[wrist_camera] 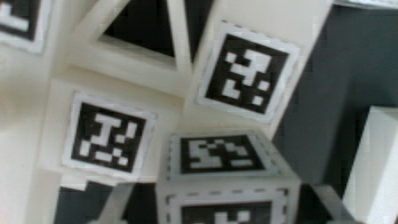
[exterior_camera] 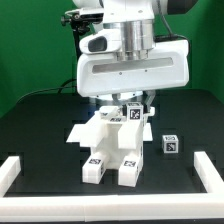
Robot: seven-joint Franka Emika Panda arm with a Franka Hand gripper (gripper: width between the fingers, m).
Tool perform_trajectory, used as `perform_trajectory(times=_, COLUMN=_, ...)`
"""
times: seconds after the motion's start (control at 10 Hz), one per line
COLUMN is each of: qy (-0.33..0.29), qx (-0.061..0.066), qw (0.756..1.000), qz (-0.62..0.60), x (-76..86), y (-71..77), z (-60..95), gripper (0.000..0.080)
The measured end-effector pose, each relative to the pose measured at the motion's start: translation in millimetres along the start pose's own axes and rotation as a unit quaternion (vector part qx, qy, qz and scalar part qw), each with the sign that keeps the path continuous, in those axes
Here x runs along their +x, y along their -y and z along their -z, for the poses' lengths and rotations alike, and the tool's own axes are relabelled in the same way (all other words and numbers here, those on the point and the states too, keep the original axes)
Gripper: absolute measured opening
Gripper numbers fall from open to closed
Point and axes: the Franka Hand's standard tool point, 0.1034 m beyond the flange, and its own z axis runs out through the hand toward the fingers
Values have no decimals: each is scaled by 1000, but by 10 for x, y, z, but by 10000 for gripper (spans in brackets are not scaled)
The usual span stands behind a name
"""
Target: Assemble chair
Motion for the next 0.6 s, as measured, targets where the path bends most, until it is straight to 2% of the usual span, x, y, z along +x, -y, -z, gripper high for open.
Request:
perform_trajectory(times=0.2, qy=-15, qx=1, qw=995, qz=-96, x=23, y=-30, z=-2, gripper=281)
perform_trajectory(times=0.3, qy=-17, qx=6, qw=989, qz=-149, x=25, y=-49, z=-2, gripper=281)
perform_trajectory(times=0.6, qy=-15, qx=19, qw=949, qz=-314, x=24, y=-66, z=-6, gripper=282)
